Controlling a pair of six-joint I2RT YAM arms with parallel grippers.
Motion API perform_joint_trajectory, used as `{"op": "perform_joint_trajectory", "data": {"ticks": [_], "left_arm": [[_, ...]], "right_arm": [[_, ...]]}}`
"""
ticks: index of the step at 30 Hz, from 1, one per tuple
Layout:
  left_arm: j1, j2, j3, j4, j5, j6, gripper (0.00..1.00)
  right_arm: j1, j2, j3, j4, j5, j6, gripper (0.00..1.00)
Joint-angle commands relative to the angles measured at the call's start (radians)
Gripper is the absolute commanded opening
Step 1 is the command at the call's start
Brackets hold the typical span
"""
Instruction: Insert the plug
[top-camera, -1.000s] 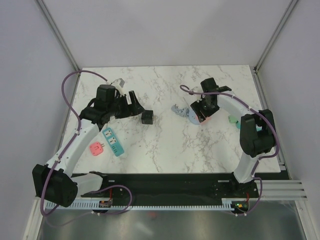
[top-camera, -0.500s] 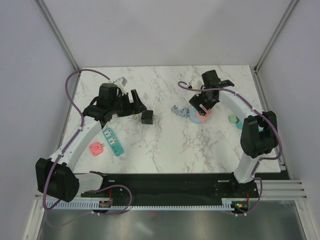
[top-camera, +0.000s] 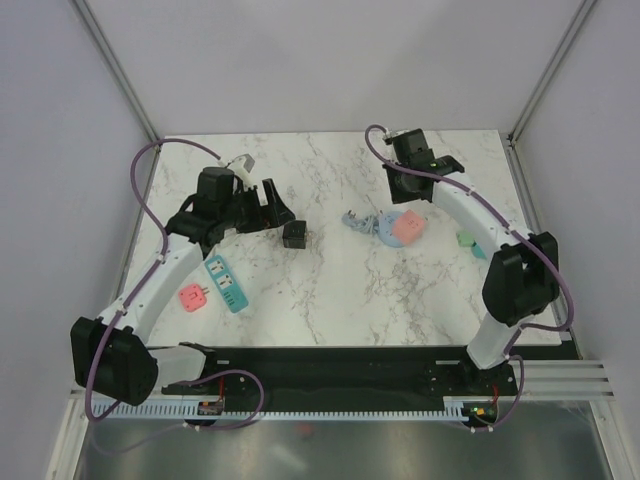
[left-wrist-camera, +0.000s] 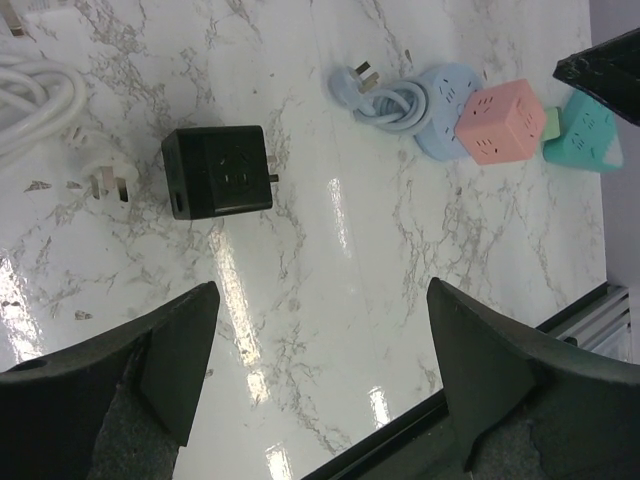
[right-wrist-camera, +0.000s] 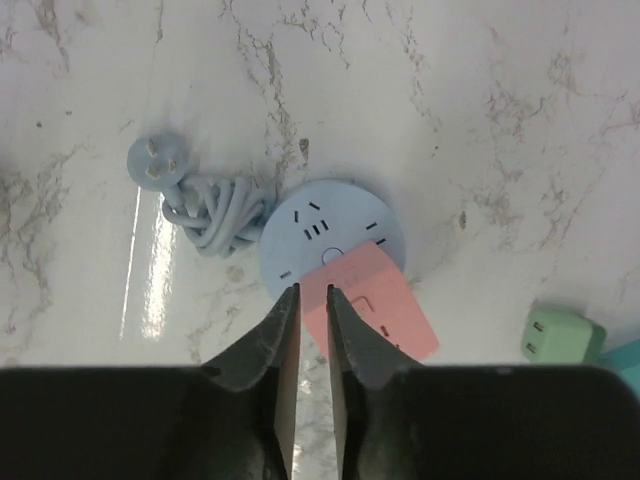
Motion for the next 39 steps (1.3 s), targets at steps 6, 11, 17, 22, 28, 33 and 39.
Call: {"op": "perform_joint_trajectory", "data": {"ticks": [6,11,17,22,28,33,39], "left_arm": [[0.001,-0.077,-0.024,0.046,-0.017,0.051,0.91],[0.000,-0.086,-0.035,0.047,-0.028,0.059,0.91],[0.000,-0.099,-0.038,0.049,-0.034,0.059,0.91],[0.002,-0.085,-0.029,0.050,-0.014,0.051,0.91],[0.000,-0.092,-0.039,0.049,-0.016,0.048,0.91],[0.000,-0.112,-0.036,0.049,-0.025,0.051,0.91],[0.000,-0.139,-0.053,0.046,-0.031,0.054,0.91]], "right_arm": [[0.091,0.213,0.087,0.050,0.160,0.229,0.13],[0.129,0.289,0.052,0.055,0.101,0.172,0.12],[0.132,0.188,-0.117,0.002,0.146,0.079,0.12],[0.132,0.089,-0.204,-0.016,0.113,-0.019,0.16],[0.102,0.039,-0.218,-0.074,0.173,-0.067,0.17],[0.088,0.009,-0.169,-0.116,0.181,-0.050,0.18],[0.025,0.035,-0.195,-0.098,0.218,-0.053,0.16]]}}
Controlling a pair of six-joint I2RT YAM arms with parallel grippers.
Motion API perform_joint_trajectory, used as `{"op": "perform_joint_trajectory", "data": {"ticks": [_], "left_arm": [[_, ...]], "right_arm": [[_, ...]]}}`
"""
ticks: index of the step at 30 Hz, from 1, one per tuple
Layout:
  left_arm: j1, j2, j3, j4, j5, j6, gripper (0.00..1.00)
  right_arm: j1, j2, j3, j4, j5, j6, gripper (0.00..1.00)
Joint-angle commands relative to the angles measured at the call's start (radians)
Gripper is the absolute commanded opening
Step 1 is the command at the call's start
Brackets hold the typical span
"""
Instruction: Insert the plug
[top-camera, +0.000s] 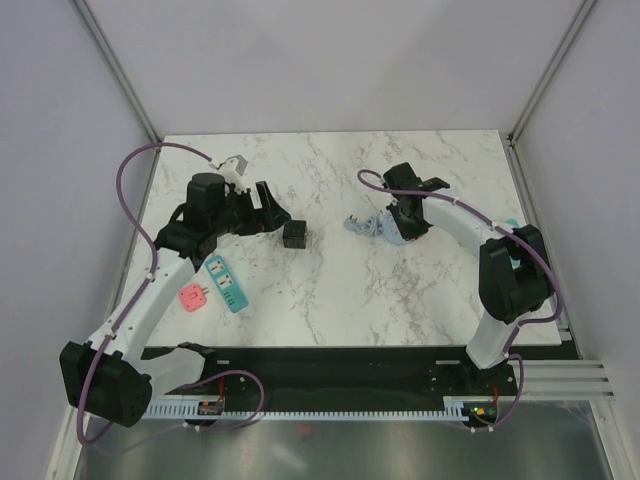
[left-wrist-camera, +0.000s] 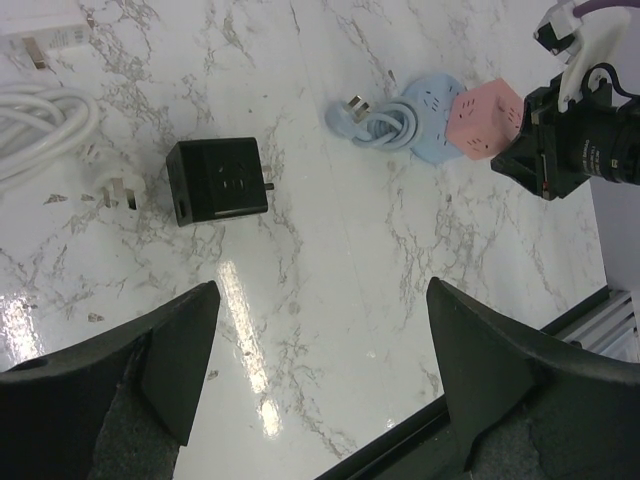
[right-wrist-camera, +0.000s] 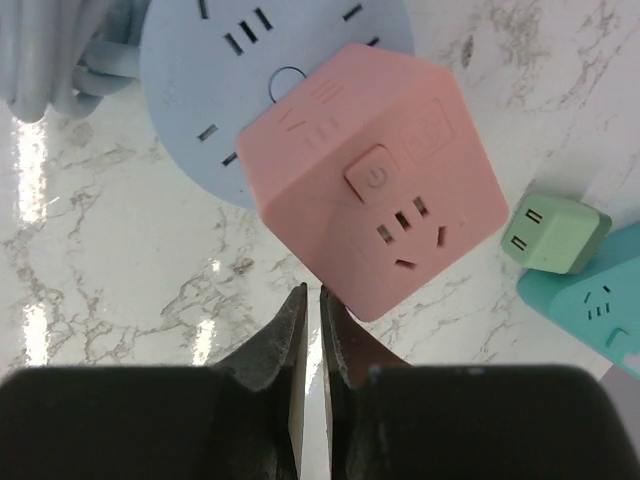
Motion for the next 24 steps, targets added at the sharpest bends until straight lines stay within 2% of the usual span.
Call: {"op": "perform_joint_trajectory", "data": {"ticks": [1,7,12,14,19,20,21,24], "left_arm": [[0.000,-0.028,-0.010,0.028,-0.014,0.034,0.91],[0.000,-0.019,-0.006,0.034,-0.001,0.017,0.91],[0.000,-0.019,-0.004,0.025,0.011,0.030,0.91],[0.000,-0.022,-0.009,0.011,-0.012,0.047,0.90],[-0.003,0.007,-0.010,-0.009,-0.026,0.073,0.88],[-0.004,0.018,-0.003,-0.017,-0.024,0.084,0.86],[-0.007,0.034,0.022,-0.038,-0.026,0.090,0.86],[-0.016,0.102,0.074,-0.101,-0.044,0.119,0.83]], "right_arm": [[-0.048,-0.008,-0.001,0.029,0.070,-0.012,0.16],[-0.125,0.019,-0.012,0.129,0.153,-0.023,0.15],[-0.148,0.023,0.035,0.156,0.128,-0.015,0.17],[-0.145,-0.016,0.034,0.074,0.114,0.054,0.19],[-0.147,-0.181,-0.101,0.070,0.088,0.198,0.25],[-0.147,-0.203,-0.115,0.074,0.062,0.221,0.29],[-0.145,-0.244,-0.136,0.077,0.041,0.265,0.42],[-0.138,-0.337,-0.171,0.087,-0.039,0.290,0.49]]}}
